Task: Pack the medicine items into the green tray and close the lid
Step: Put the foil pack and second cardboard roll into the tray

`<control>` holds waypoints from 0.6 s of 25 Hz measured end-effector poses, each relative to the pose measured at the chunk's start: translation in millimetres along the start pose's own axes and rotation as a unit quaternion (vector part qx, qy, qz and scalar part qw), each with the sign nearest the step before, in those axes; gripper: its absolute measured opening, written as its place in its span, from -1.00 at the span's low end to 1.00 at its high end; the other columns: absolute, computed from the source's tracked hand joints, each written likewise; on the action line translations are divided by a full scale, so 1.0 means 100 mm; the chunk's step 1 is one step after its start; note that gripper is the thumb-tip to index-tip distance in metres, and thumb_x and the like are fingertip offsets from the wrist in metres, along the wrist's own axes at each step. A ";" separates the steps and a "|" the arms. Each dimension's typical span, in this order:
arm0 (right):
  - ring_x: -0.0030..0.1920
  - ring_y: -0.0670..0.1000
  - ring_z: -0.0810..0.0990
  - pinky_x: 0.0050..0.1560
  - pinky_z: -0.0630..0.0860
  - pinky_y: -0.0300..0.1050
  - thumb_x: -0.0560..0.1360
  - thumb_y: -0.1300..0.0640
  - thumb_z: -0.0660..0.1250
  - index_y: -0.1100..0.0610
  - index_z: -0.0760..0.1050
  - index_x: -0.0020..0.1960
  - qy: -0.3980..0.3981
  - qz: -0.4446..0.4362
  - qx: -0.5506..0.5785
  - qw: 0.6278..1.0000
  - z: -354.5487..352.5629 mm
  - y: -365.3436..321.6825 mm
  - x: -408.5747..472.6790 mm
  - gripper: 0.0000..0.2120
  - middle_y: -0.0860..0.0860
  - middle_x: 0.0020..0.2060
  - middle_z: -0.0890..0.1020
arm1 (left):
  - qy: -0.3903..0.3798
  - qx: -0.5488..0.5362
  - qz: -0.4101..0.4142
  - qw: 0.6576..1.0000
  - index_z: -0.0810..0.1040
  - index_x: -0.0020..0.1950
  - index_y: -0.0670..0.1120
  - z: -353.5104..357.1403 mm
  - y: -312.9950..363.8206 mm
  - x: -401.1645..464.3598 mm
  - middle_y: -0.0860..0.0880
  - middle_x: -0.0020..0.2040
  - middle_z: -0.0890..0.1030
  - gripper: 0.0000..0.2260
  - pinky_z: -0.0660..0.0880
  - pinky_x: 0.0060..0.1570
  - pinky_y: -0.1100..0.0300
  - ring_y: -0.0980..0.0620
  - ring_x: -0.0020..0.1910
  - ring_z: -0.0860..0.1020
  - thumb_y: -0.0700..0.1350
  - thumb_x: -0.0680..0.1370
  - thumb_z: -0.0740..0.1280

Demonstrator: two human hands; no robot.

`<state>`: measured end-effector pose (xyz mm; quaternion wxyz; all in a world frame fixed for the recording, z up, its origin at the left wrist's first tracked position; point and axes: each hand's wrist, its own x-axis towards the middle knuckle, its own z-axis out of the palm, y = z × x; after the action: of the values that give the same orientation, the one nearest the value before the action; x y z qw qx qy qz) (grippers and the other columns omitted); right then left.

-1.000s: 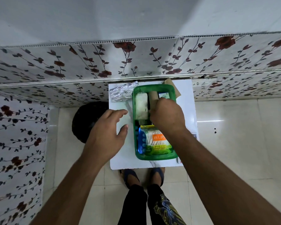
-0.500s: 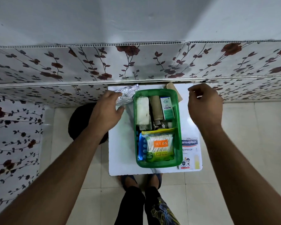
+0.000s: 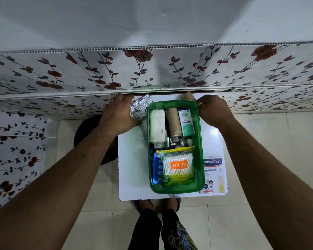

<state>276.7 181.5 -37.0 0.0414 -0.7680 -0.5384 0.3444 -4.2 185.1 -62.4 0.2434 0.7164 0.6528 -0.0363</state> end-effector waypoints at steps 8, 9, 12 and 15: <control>-0.04 0.17 0.60 -0.08 0.39 -0.13 0.52 -0.02 0.26 0.17 0.66 0.02 0.045 0.049 0.066 0.996 -0.19 0.13 -0.28 -0.69 0.15 -0.11 0.67 | 0.048 -0.159 -0.152 0.974 0.51 0.17 -0.04 -0.45 0.03 -0.66 -0.05 0.03 0.50 -0.42 0.47 -0.09 0.13 -0.01 -0.07 0.56 0.16 0.24 0.54; -0.04 0.15 0.61 -0.10 0.38 -0.14 0.50 0.00 0.27 0.14 0.66 0.03 0.064 0.060 0.085 0.993 -0.21 0.16 -0.36 -0.71 0.12 -0.12 0.68 | 0.065 -0.176 -0.152 0.970 0.50 0.14 -0.04 -0.54 0.14 -0.79 -0.03 -0.01 0.52 -0.44 0.44 -0.17 0.15 0.07 -0.17 0.55 0.17 0.25 0.54; -0.05 0.07 0.62 -0.08 0.39 -0.16 0.46 0.02 0.29 0.10 0.64 0.08 0.088 0.083 0.158 0.980 -0.22 0.21 -0.65 -0.72 0.04 -0.10 0.69 | 0.076 -0.165 -0.134 0.974 0.48 0.10 -0.01 -0.65 0.60 -1.06 0.01 -0.08 0.54 -0.43 0.44 -0.22 0.15 0.09 -0.21 0.53 0.29 0.25 0.48; -0.03 0.03 0.64 -0.06 0.44 -0.16 0.44 0.04 0.32 0.11 0.63 0.14 0.093 0.086 0.198 0.972 -0.22 0.22 -0.90 -0.69 0.00 -0.06 0.70 | 0.080 -0.108 -0.115 0.984 0.48 0.11 -0.07 -0.58 0.98 -1.04 -0.03 -0.05 0.56 -0.38 0.42 -0.22 0.13 -0.03 -0.11 0.55 0.34 0.27 0.43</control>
<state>290.7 102.5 13.8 0.2126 -0.8169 -0.3850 0.3733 58.7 109.4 56.4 0.2605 0.6068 0.7483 0.0634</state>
